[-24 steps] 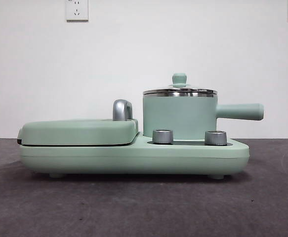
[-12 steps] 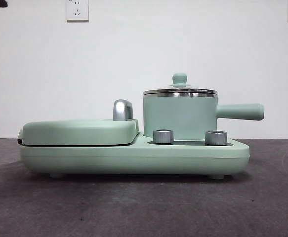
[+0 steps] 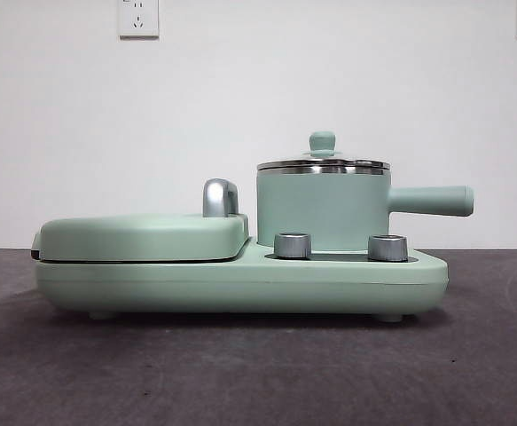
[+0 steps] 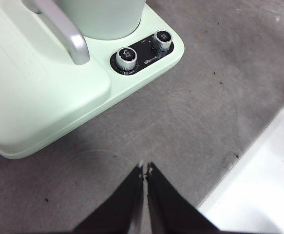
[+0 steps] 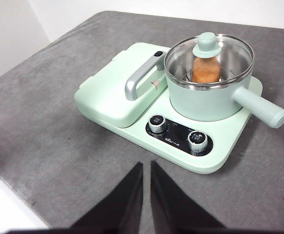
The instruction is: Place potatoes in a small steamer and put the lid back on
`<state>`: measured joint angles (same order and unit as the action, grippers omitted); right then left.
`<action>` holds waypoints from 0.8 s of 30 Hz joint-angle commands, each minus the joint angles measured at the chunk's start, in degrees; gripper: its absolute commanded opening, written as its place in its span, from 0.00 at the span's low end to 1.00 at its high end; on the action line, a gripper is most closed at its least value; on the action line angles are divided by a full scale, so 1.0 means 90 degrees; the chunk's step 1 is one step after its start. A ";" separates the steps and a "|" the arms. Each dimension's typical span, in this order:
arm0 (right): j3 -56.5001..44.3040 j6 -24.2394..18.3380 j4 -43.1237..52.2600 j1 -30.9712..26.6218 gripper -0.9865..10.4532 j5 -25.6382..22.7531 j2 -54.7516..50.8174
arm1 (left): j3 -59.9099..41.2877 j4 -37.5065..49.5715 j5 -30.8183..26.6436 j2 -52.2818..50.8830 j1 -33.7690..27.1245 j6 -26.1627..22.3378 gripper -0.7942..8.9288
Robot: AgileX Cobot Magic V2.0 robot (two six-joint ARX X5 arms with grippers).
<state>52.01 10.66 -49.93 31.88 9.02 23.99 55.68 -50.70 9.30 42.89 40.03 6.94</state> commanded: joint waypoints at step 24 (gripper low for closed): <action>0.0041 -0.0068 0.0075 0.0044 0.10 -0.0002 0.0024 | -0.3614 0.3298 -0.0253 -0.3016 -0.2919 -0.0381 0.09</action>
<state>52.01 10.50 -49.91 31.86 8.97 23.99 26.13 -23.53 7.35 17.17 14.35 5.32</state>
